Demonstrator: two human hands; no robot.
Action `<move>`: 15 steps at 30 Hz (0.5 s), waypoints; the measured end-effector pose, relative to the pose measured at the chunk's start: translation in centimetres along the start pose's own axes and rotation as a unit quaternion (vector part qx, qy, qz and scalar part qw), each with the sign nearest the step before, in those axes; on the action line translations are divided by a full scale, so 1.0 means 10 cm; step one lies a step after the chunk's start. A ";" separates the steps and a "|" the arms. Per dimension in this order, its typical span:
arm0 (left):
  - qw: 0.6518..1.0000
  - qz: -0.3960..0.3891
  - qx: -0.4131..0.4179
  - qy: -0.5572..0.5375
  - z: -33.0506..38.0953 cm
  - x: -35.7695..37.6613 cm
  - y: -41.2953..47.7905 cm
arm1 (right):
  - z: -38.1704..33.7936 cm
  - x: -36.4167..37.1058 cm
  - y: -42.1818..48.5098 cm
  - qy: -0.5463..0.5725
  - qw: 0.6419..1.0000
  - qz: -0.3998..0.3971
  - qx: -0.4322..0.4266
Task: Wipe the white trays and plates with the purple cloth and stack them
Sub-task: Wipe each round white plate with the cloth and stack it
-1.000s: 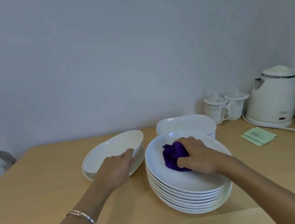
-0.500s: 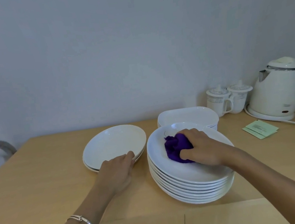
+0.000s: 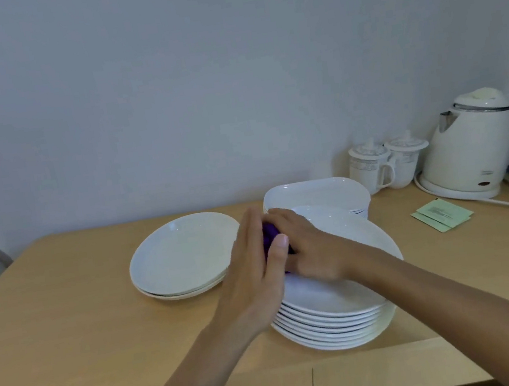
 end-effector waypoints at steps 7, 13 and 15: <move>0.992 -0.019 -0.077 0.100 -0.14 0.10 -0.02 | 0.63 -0.41 -0.48 -0.198 0.959 -0.034 0.201; 0.996 0.011 -0.027 0.079 -0.05 0.12 -0.03 | -0.06 0.09 -0.91 0.077 0.976 -0.187 0.078; 0.998 0.021 -0.029 0.052 -0.09 0.10 -0.03 | -0.27 0.18 -0.66 0.064 0.981 -0.183 -0.014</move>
Point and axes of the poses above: each hand's wrist, its own y-axis towards the middle knuckle, its own x-axis out of the palm, z = x × y, the point moved 9 cm from there along y, towards the middle knuckle, and after that the axes turned 14 degrees about -z, right-handed, at the moved point
